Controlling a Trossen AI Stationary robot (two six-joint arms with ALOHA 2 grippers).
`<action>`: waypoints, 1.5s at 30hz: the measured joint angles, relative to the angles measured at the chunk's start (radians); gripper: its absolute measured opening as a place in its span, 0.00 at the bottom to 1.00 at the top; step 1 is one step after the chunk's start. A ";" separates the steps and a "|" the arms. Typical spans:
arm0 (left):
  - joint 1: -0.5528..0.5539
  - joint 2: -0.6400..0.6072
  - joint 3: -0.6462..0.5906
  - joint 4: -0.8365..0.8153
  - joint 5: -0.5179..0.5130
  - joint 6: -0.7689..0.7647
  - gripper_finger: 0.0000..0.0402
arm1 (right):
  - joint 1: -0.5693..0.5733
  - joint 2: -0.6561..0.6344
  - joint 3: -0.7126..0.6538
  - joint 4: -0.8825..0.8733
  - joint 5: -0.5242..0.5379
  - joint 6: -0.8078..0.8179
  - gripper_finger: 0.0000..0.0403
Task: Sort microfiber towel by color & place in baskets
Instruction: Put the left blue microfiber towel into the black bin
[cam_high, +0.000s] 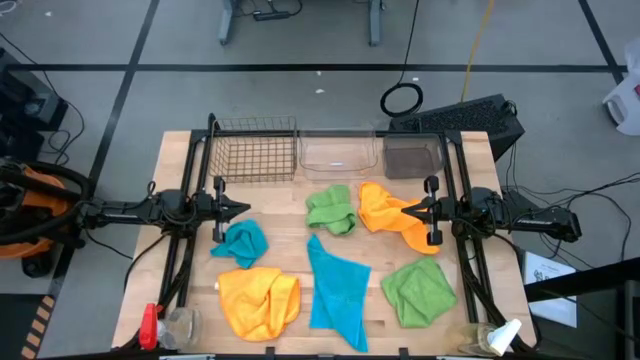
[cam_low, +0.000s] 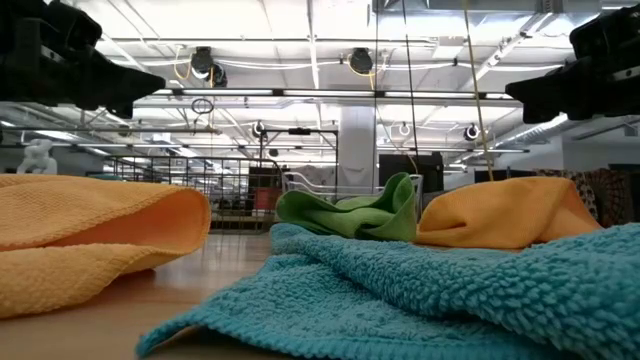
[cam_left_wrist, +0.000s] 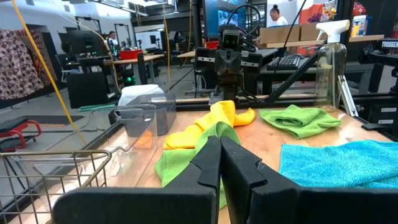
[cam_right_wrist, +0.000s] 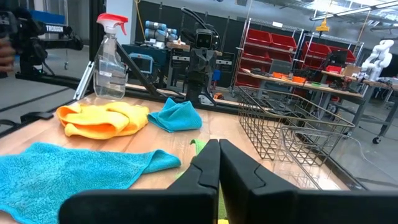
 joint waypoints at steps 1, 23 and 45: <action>0.000 0.000 0.000 0.000 0.000 0.000 0.03 | 0.000 0.000 0.000 0.000 0.000 0.009 0.00; 0.000 0.000 0.039 -0.002 0.030 -0.058 0.03 | 0.000 0.000 0.000 0.004 -0.001 0.018 0.00; 0.000 0.203 0.515 -0.297 -0.053 -0.004 0.03 | 0.000 0.000 0.000 0.006 -0.001 0.176 0.00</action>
